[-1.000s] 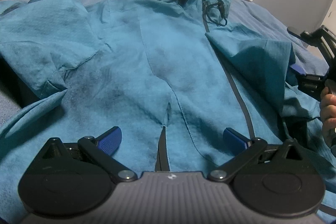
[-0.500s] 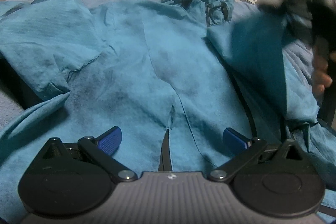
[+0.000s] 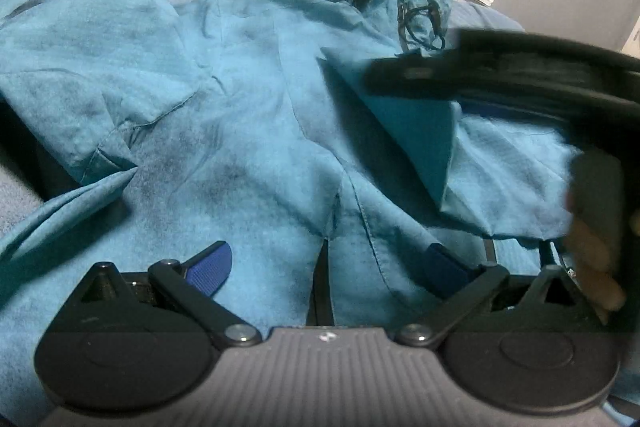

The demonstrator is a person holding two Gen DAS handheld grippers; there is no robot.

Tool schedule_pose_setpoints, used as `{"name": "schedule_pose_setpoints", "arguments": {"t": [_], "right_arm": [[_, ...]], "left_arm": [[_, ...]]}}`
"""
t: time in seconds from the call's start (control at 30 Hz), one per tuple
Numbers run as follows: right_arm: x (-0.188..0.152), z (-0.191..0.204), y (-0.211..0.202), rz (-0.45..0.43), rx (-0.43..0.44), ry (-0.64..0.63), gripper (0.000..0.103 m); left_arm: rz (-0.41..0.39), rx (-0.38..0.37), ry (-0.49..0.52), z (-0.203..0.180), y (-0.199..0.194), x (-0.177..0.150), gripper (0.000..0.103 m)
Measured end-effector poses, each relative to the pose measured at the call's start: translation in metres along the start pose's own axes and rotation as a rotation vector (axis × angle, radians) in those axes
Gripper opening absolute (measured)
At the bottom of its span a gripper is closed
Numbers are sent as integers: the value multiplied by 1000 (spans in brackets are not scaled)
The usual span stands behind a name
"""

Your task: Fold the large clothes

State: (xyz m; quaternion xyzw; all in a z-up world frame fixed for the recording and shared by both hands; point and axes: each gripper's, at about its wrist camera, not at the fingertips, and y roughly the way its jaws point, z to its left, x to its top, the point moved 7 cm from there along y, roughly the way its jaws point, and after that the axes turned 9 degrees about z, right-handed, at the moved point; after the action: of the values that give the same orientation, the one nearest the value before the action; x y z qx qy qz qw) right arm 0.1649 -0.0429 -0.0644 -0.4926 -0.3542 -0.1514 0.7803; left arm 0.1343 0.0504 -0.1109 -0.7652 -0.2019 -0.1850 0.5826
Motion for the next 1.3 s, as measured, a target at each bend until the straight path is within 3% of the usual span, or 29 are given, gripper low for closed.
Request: {"name": "schedule_pose_setpoints", "arguments": {"t": [0.1,0.2,0.33,0.4,0.5,0.63,0.77,0.87,0.97,1.03,1.13,1.23,1.3], "right_arm": [[-9,-35,-27,12,30,140,79],[-20,-70,-59,-10,-19,197,81],[-35,-111,-93,-62,-178,205,93],[-42,-128,-101,-84,-272,181,93],[-49,-146,-108,-123,-390,120,100],[-53,-163,-109,-171,-445,75,102],[-56,-180,-106,-183,-463,108,102],[-58,-188,-102,-189,-440,154,102],[-60,-194,-98,-194,-432,185,102],[-62,-196,-95,-190,-424,193,102],[-65,-197,-93,-184,-415,197,102],[-68,-199,-87,-172,-389,207,102],[-69,-201,-83,-162,-376,219,102]], "left_arm": [[12,1,2,1,2,-1,103],[51,24,23,0,10,-4,103],[95,86,79,-6,21,-9,103],[100,107,95,-8,22,-9,103],[18,121,108,-14,7,0,103],[-188,140,323,-59,-18,26,103],[-207,182,536,-106,3,47,103],[-178,209,569,-123,26,61,101],[-104,228,600,-135,51,69,86],[-76,267,637,-137,60,70,63],[-77,294,640,-137,63,70,35],[-113,315,622,-130,54,72,13],[-150,302,557,-120,38,76,11]]}}
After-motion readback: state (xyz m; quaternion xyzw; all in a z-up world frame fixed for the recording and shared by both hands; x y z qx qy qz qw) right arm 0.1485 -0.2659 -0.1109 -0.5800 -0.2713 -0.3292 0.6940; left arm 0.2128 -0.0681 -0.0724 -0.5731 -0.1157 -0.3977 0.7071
